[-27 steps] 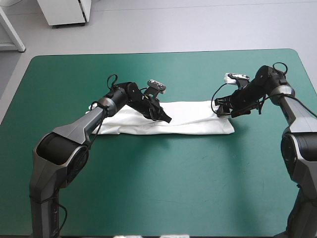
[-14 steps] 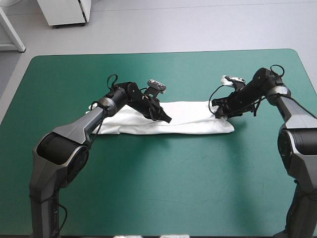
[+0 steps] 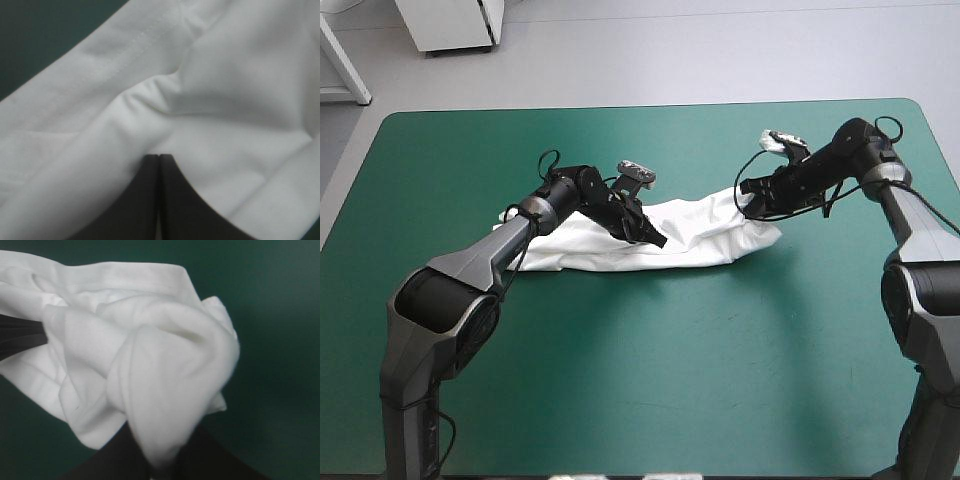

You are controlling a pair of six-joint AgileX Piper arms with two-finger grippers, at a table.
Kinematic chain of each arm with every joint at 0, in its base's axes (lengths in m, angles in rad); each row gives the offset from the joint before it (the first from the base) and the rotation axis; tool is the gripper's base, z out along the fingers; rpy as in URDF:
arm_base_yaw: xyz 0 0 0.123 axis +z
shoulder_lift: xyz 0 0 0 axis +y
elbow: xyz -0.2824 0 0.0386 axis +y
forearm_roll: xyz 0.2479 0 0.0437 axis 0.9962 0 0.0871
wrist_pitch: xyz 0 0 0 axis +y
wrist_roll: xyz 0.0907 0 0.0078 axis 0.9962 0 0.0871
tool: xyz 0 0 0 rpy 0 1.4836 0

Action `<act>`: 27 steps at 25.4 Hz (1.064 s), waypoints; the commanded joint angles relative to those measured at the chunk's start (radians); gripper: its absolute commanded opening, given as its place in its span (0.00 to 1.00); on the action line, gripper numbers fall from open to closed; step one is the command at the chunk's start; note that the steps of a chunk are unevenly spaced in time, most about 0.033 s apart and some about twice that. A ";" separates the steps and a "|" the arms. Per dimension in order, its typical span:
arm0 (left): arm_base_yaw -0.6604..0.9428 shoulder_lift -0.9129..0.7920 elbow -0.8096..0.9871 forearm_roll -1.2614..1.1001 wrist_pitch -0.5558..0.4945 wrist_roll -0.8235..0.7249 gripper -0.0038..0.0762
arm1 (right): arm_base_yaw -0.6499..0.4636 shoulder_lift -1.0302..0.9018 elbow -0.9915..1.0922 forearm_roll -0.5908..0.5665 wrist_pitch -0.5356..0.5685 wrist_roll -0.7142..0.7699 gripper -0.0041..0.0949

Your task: Fold the cloth

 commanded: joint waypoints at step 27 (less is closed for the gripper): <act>0.175 -0.334 -0.080 0.273 0.156 -0.127 0.04 | 0.043 -0.219 -0.088 0.260 0.018 -0.065 0.03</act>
